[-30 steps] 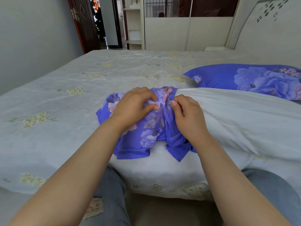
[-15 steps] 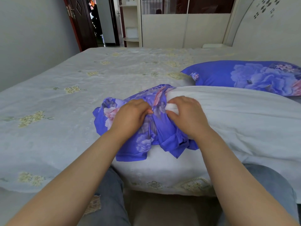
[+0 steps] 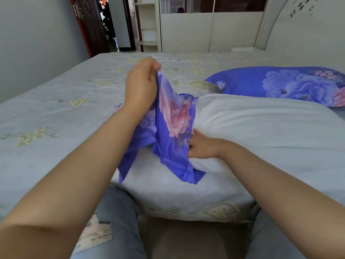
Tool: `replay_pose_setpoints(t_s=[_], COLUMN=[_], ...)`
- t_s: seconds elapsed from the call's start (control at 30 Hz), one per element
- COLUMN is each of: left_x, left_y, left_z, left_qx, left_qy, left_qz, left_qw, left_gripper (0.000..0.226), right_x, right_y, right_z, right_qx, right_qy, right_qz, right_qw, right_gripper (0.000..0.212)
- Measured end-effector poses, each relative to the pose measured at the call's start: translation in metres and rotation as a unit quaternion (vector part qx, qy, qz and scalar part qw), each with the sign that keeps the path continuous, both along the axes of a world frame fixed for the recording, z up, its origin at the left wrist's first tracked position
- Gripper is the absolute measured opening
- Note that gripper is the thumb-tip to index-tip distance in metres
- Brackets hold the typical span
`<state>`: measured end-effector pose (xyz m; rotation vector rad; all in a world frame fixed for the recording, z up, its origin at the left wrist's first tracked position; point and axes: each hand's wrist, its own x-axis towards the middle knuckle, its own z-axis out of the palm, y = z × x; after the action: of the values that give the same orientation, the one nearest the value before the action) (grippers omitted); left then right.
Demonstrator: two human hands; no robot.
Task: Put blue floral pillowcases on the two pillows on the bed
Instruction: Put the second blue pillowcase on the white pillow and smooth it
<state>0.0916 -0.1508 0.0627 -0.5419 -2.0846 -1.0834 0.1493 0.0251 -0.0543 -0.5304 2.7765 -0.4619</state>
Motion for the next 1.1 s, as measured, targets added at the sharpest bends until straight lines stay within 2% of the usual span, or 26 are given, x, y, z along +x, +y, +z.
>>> replay_pose_setpoints(t_s=[0.03,0.1,0.2,0.27,0.33,0.37,0.47,0.53,0.63,0.7,0.73,0.77,0.8,0.83,0.87,0.9,0.93,0.97,1.0,1.03,1.07,1.1], left_x=[-0.008,-0.024,-0.017,0.005,0.033,0.044,0.053,0.047,0.043,0.042,0.043,0.043,0.044,0.046,0.051,0.055,0.058,0.059,0.059,0.055,0.05,0.043], left_y=[-0.002,-0.006,-0.007,-0.003,0.003,0.005,0.004,-0.001,-0.001,0.0,0.002,0.005,0.011,0.018,0.029,0.038,0.046,0.051,0.052,0.052,0.048,0.044], left_z=[0.006,0.003,-0.028,-0.049,-0.065,-0.072,-0.089,-0.092,-0.093,-0.094,-0.093,-0.091,-0.088,-0.084,-0.08,-0.077,-0.075,-0.074,-0.075,-0.075,-0.077,-0.079], left_qx=[-0.007,-0.106,-0.292,-0.354,-0.348,-0.343,-0.384,-0.398,-0.408,-0.357,-0.288,-0.178,-0.033,0.116,0.235,0.314,0.352,0.368,0.384,0.405,0.425,0.419], left_qy=[-0.014,-0.039,-0.081,-0.017,0.03,0.013,-0.125,-0.185,-0.207,-0.227,-0.255,-0.302,-0.364,-0.425,-0.471,-0.5,-0.522,-0.537,-0.543,-0.542,-0.535,-0.527], left_qz=[0.013,0.045,0.103,0.116,0.079,0.064,0.097,0.098,0.078,0.06,0.038,-0.004,-0.059,-0.116,-0.169,-0.211,-0.246,-0.27,-0.287,-0.294,-0.286,-0.26], left_qw=[1.0,0.993,0.947,0.928,0.934,0.937,0.91,0.893,0.886,0.904,0.922,0.937,0.929,0.89,0.833,0.779,0.737,0.709,0.689,0.675,0.672,0.692], left_gripper=[0.024,0.025,0.024,0.016,0.019,0.03,0.055,0.047,0.014,0.011,0.015,0.019,0.024,0.027,0.029,0.029,0.028,0.028,0.03,0.032,0.035,0.035], right_x=[0.003,0.01,0.011,0.008,0.008,0.007,0.005,0.009,0.014,0.014,0.012,0.009,0.01,0.01,0.011,0.012,0.012,0.012,0.011,0.009,0.008,0.008], right_y=[0.0,-0.004,-0.009,-0.011,-0.013,-0.014,-0.012,-0.011,-0.011,-0.013,-0.015,-0.015,-0.017,-0.018,-0.018,-0.019,-0.019,-0.018,-0.018,-0.019,-0.021,-0.023], right_z=[-0.006,-0.013,-0.027,-0.029,-0.023,-0.021,-0.019,-0.021,-0.022,-0.024,-0.026,-0.028,-0.026,-0.023,-0.02,-0.018,-0.016,-0.018,-0.021,-0.027,-0.034,-0.04], right_qx=[0.043,0.065,0.001,-0.064,-0.119,-0.149,-0.236,-0.275,-0.335,-0.318,-0.302,-0.29,-0.278,-0.27,-0.256,-0.228,-0.191,-0.148,-0.111,-0.064,-0.034,-0.053], right_qy=[0.03,0.088,0.109,0.103,0.102,0.098,0.051,0.021,-0.012,-0.002,0.001,0.001,-0.006,-0.012,-0.014,-0.015,-0.011,-0.013,0.004,0.028,0.068,0.115], right_qz=[0.007,0.014,-0.005,-0.027,-0.056,-0.072,-0.109,-0.111,-0.079,-0.066,-0.063,-0.065,-0.071,-0.092,-0.107,-0.116,-0.111,-0.104,-0.1,-0.089,-0.057,-0.042], right_qw=[0.999,0.994,0.994,0.992,0.986,0.981,0.964,0.955,0.939,0.946,0.951,0.955,0.958,0.958,0.961,0.967,0.975,0.983,0.989,0.994,0.995,0.991], right_gripper=[0.03,0.016,0.035,0.049,0.048,0.041,0.033,0.029,0.022,0.023,0.024,0.024,0.021,0.014,0.014,0.024,0.027,0.02,0.024,0.044,0.053,0.053])
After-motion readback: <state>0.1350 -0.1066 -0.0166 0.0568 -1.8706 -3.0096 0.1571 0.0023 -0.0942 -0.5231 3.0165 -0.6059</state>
